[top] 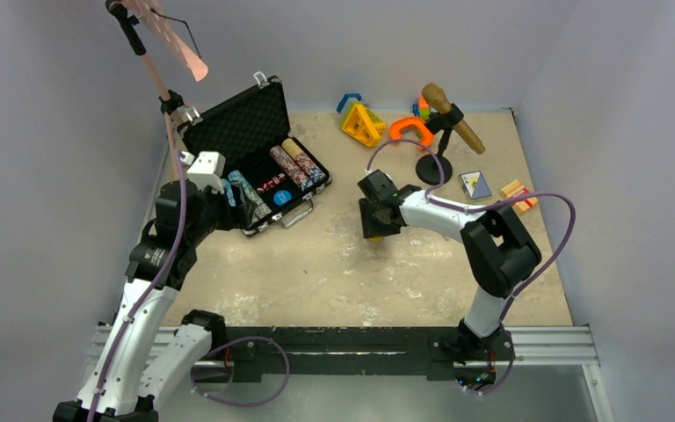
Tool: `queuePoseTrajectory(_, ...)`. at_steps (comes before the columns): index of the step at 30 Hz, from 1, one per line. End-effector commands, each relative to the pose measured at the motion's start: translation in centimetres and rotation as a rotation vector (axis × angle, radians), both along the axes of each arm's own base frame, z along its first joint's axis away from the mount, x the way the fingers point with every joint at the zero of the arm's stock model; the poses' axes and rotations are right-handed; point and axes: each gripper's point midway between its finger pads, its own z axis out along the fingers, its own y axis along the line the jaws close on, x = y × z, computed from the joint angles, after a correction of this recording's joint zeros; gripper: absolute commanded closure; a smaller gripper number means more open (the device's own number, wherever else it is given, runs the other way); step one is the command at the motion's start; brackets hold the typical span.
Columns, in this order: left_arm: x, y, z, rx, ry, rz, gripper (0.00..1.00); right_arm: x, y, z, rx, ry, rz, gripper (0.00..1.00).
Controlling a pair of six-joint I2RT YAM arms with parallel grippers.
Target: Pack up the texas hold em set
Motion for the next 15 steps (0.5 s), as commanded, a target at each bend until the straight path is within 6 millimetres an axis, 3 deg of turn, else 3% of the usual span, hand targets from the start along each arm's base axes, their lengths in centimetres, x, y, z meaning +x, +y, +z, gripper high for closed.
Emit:
queuePoseTrajectory(1,0.4,-0.1,0.7,-0.017,-0.033,0.009,0.25,1.6,3.7,3.4,0.091,-0.073,0.025,0.66)
queuePoseTrajectory(8,0.4,-0.1,0.8,-0.017,-0.033,0.009,0.25,3.4,7.4,4.4,0.113,-0.115,0.102,0.67)
queuePoseTrajectory(15,0.5,-0.1,0.8,-0.017,-0.034,0.01,0.25,6.7,12.6,8.0,0.178,-0.221,0.167,0.67)
